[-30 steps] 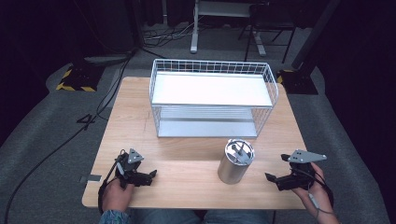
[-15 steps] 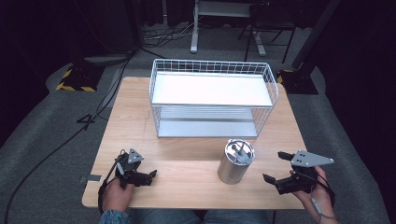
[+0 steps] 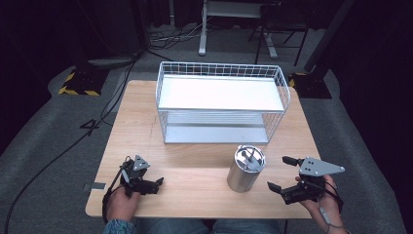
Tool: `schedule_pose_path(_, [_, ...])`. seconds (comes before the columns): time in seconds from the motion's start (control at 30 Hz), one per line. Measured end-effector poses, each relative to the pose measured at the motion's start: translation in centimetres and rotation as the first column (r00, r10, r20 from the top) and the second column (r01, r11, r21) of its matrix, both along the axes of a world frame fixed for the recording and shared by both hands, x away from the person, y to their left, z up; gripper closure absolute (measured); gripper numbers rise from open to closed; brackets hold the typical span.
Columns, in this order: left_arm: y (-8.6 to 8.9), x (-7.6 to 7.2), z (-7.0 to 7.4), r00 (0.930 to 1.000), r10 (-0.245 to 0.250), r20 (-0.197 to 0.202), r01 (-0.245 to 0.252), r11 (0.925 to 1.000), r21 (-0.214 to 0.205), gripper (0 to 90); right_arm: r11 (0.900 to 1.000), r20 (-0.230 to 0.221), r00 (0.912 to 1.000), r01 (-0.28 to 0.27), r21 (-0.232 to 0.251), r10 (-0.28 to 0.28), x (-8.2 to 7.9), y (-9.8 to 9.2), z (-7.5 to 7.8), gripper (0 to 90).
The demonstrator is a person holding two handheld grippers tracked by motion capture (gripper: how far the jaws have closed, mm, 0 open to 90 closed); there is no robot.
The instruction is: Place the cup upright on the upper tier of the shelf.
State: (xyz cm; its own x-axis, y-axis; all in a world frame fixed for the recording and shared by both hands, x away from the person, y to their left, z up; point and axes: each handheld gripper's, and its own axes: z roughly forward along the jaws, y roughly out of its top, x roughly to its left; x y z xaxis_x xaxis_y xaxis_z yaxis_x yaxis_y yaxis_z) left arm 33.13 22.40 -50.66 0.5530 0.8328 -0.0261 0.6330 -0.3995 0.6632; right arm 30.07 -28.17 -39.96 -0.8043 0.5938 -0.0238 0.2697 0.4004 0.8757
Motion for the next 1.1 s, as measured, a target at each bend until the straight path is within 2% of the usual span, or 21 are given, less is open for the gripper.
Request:
schedule_pose_path(0.47, [0.0,0.0,0.0,1.0,-0.001,0.0,0.001,1.0,0.0,0.0,0.9982,-0.011,0.9981,-0.06,-0.005,0.06,1.0,3.1,0.1,0.0])
schedule_pose_path(0.93, [0.0,0.0,0.0,1.0,-0.001,0.001,0.001,1.0,-0.001,0.0,0.9969,-0.029,0.9965,-0.078,0.015,0.078,2.5,5.2,-0.8,0.0])
schedule_pose_path(1.1, [0.0,0.0,0.0,1.0,-0.001,0.0,0.001,1.0,-0.001,0.0,0.9975,-0.021,0.9977,-0.064,0.03,0.065,2.9,5.9,-1.2,0.0])
